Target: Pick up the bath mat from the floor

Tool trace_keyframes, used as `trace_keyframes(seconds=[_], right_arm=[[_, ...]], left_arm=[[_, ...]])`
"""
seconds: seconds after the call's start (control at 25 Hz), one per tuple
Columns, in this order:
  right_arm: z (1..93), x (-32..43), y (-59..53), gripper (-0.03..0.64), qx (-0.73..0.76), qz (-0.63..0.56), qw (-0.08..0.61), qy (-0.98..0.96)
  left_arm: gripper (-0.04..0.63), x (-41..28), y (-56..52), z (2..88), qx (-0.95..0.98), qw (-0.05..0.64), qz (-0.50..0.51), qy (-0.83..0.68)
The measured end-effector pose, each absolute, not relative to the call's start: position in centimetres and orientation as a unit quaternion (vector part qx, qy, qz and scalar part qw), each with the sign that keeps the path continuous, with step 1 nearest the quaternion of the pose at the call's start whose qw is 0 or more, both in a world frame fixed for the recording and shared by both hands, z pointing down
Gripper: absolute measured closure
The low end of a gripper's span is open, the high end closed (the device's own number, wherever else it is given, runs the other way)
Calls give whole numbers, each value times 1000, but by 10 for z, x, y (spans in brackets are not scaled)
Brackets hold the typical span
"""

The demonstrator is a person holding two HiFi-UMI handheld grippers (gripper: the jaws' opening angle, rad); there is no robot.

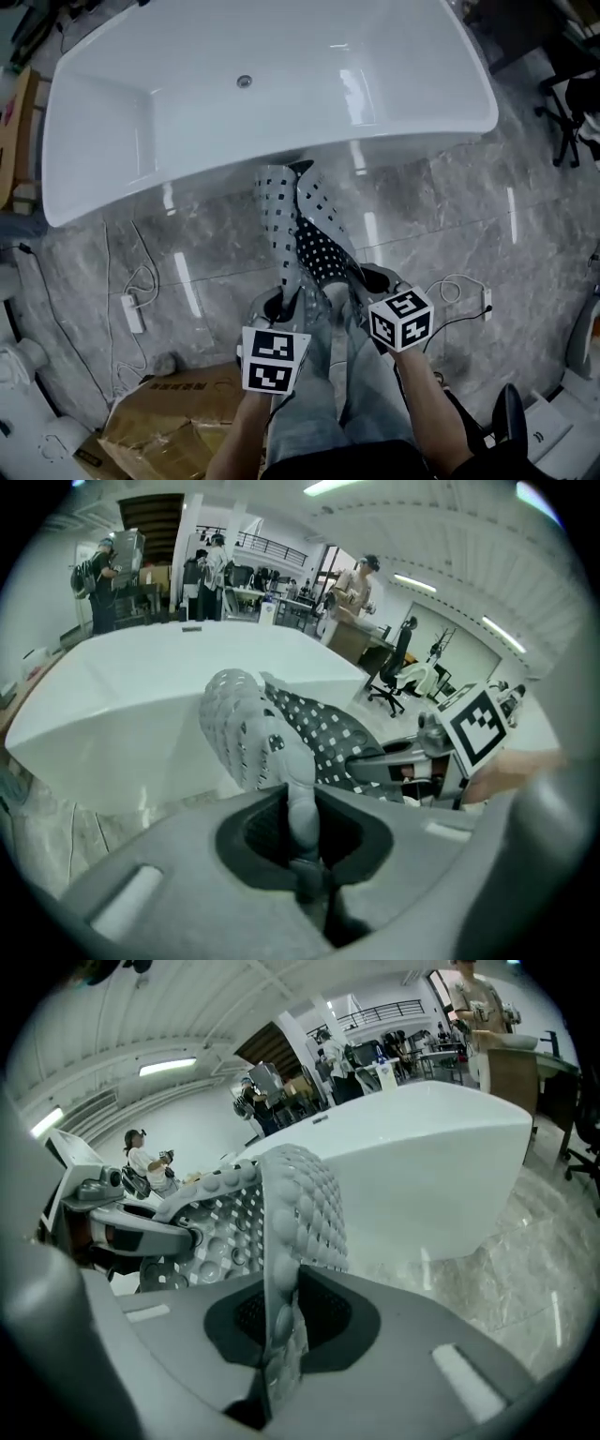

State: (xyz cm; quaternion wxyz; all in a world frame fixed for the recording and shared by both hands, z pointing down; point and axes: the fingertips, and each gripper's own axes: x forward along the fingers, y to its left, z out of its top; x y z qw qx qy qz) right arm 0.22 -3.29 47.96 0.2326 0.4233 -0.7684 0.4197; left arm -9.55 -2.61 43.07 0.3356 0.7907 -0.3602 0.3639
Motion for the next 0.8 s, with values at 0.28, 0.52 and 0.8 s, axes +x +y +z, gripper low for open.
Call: trace_keyframes(seconds=[0.28, 0.52, 0.8], right_arm=[[385, -8, -44, 595, 440, 395, 191, -783], [309, -14, -40, 597, 458, 380, 148, -790], [218, -15, -60, 597, 468, 321, 103, -817]], left_arm=[[574, -102, -36, 330, 812, 279, 329, -392], [574, -118, -30, 254, 817, 251, 306, -419], [575, -126, -57, 163, 837, 191, 255, -445]])
